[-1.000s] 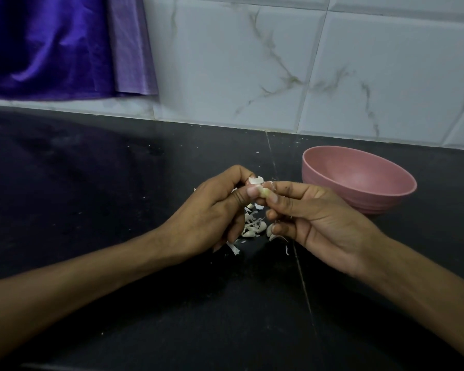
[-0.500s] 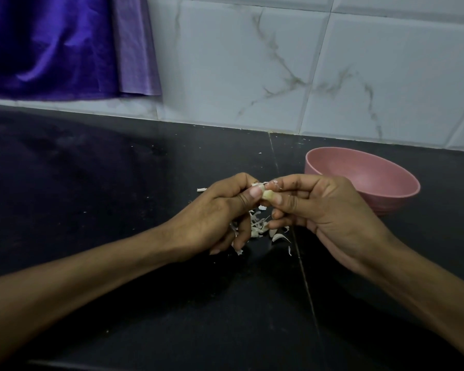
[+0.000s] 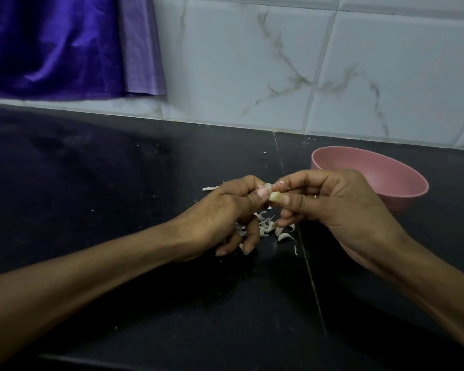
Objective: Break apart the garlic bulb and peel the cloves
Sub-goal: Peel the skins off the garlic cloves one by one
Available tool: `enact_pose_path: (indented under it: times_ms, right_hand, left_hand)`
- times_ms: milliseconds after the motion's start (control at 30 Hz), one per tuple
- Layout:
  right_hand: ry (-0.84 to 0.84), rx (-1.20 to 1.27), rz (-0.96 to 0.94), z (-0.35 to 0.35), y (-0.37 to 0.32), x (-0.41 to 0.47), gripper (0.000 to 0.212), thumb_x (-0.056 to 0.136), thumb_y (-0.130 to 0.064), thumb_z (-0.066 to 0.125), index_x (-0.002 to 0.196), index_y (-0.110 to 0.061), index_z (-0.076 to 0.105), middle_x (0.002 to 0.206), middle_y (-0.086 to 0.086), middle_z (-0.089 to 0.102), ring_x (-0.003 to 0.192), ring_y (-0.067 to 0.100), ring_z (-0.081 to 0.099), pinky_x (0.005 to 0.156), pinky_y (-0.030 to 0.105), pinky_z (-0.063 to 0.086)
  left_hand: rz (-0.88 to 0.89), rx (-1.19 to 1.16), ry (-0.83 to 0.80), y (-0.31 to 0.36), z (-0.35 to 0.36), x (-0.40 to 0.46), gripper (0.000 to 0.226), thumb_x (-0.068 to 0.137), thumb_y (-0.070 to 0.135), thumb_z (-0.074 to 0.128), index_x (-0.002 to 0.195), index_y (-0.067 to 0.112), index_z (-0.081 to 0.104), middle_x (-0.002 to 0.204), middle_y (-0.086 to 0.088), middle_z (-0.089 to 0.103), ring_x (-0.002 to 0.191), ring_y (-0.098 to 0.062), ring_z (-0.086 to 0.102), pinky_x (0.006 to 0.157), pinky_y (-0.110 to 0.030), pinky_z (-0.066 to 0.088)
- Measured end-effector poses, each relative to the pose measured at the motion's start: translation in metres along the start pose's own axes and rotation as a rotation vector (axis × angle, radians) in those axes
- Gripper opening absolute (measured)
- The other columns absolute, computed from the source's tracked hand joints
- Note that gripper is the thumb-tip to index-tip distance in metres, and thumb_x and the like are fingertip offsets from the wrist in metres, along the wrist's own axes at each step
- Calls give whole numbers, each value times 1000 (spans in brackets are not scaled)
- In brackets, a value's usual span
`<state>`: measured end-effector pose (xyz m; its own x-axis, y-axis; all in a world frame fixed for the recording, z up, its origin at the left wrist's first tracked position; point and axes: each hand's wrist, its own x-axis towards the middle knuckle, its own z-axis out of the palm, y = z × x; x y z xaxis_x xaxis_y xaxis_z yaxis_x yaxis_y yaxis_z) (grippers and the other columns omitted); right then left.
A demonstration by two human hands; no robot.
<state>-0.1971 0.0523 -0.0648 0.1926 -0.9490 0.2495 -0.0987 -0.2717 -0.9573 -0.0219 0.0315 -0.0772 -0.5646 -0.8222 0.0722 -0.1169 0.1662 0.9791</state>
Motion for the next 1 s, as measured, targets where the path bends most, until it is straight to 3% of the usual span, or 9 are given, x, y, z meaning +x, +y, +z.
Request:
enact_pose_path:
  times_ms: [300,467,567,700,800,900,1000]
  right_hand:
    - [28,-55,-29,0,-1,2,17,63,-14,74,79,-10,73,73,12,73,57,20,68,56,20,55]
    - [35,-44,-12,-3,1,3,19,65,-14,75,83,-9,74,78,15,74,61,22,69,59,23,58]
    - [47,-29,-9,-3,2,3,21,67,-14,74,87,-6,73,81,19,74,62,24,69,58,22,57]
    - [62,-13,-17,-6,1,4,21,65,-17,74,85,-9,74,79,16,73,60,21,67,58,23,57]
    - [80,-14,-22,-7,2,5,22,66,-16,74,86,-6,74,76,14,71,61,18,65,60,27,59]
    - [83,-20,-22,-7,3,5,22,68,-15,74,88,-6,74,81,18,72,63,18,65,61,28,60]
    - [73,-37,-31,-7,3,4,23,70,-15,73,91,-5,74,81,13,72,66,17,66,62,29,61]
  left_hand:
    - [-15,3,6,-2,0,0,23,103,30,36,92,12,46,54,-16,48,25,-7,35,29,-14,21]
    - [5,5,-9,-4,-4,4,27,92,41,44,94,14,48,53,3,55,39,-9,50,31,-19,34]
    - [25,-9,10,-7,-5,6,34,85,46,47,96,14,50,69,5,57,52,-13,54,34,-23,40]
    - [55,-33,49,-9,-4,8,44,87,50,44,103,10,52,95,-2,55,56,-16,55,36,-23,41]
    - [82,-63,61,-8,-4,8,46,90,49,43,104,7,54,89,0,58,54,-17,53,37,-23,41]
    - [94,-32,77,-5,-5,6,32,93,39,48,98,8,55,64,8,61,47,-11,52,35,-22,40]
    - [123,-2,110,-5,-5,6,16,96,25,54,96,8,55,56,7,58,41,-8,49,34,-21,39]
